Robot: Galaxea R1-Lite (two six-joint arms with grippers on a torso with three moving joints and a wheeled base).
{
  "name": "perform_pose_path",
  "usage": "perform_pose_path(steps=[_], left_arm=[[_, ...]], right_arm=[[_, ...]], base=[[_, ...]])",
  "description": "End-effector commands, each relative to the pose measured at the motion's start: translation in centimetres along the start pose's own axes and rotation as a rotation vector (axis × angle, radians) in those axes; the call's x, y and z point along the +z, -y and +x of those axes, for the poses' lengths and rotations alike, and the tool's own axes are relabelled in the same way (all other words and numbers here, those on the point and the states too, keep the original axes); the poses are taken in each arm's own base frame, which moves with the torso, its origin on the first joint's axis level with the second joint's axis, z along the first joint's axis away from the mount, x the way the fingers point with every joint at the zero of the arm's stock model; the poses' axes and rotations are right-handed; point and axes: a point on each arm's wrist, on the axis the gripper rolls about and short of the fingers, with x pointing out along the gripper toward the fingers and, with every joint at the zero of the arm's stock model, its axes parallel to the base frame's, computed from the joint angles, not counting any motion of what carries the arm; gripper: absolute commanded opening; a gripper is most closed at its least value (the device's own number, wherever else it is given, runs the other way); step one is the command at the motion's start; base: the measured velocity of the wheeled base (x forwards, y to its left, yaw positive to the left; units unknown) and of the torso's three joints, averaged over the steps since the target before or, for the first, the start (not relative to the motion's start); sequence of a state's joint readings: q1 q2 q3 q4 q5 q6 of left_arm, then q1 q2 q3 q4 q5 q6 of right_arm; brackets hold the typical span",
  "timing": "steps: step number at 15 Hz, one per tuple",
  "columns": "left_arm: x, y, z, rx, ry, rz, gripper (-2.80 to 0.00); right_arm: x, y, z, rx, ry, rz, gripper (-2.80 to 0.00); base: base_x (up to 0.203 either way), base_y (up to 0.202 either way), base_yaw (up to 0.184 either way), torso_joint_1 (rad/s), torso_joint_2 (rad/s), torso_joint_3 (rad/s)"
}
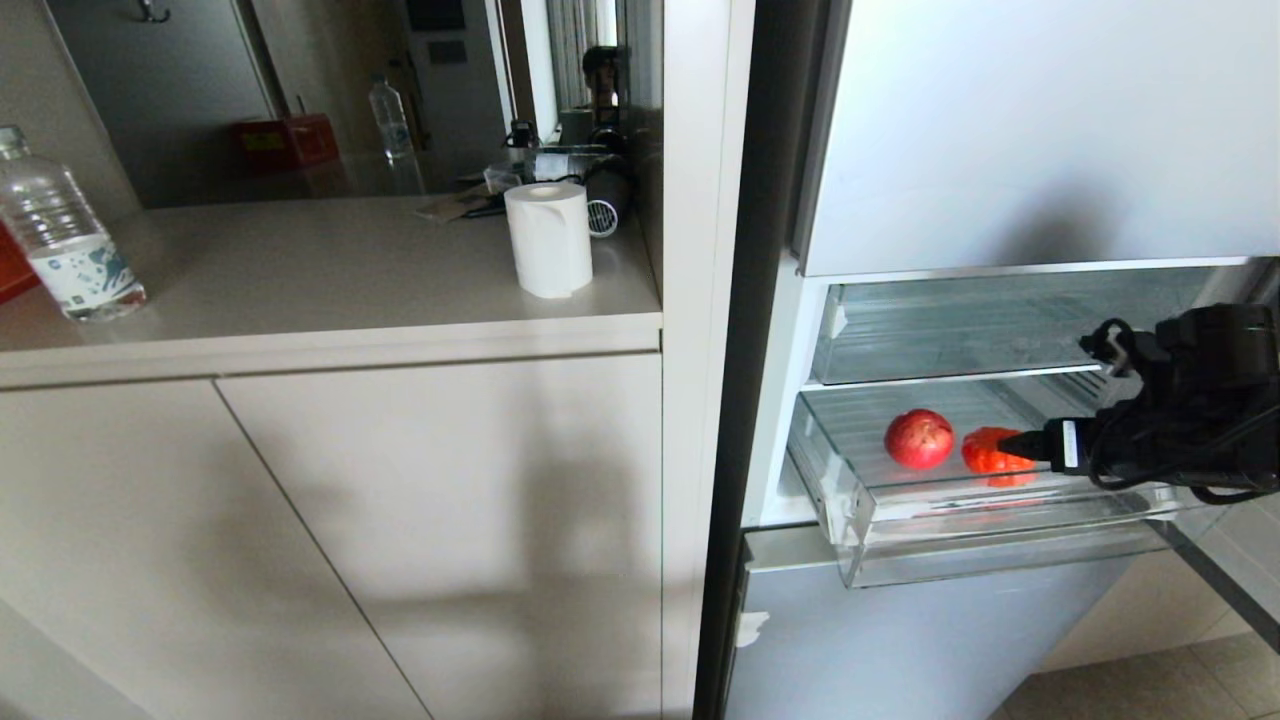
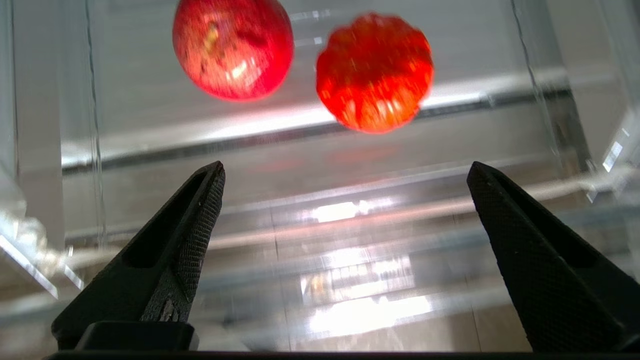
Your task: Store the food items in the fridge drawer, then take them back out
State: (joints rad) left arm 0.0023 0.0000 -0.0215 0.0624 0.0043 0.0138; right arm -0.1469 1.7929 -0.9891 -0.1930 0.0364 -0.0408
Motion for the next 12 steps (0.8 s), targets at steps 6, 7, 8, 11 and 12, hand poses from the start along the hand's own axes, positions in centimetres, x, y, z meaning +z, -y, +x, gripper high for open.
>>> perform_pose_path(steps=[6, 7, 8, 11, 12], left_arm=[[0.0, 0.0, 0.0, 0.0, -0.002, 0.002, -2.8], [0.0, 0.0, 0.0, 0.001, -0.002, 0.001, -2.8], [0.0, 0.0, 0.0, 0.0, -0.002, 0.0, -2.8], [0.0, 0.0, 0.0, 0.001, -0.002, 0.0, -2.8], [0.0, 0.0, 0.0, 0.001, -0.002, 0.001, -2.8]], right_arm=[[-0.5, 0.7, 0.1, -0.013, -0.052, -0.013, 0.0], [-0.6, 0.7, 0.0, -0.011, -0.066, -0.016, 0.0], [-0.7, 0.7, -0.1, -0.008, -0.087, -0.036, 0.0], [-0.9, 0.7, -0.3, -0.005, -0.117, -0.062, 0.0], [-1.0, 0.7, -0.7, -0.005, -0.131, -0.065, 0.0]], base=[[0.0, 0.0, 0.0, 0.0, 0.0, 0.0], [0.0, 0.0, 0.0, 0.0, 0.0, 0.0], [0.0, 0.0, 0.0, 0.0, 0.0, 0.0], [0.0, 0.0, 0.0, 0.0, 0.0, 0.0], [0.0, 0.0, 0.0, 0.0, 0.0, 0.0]])
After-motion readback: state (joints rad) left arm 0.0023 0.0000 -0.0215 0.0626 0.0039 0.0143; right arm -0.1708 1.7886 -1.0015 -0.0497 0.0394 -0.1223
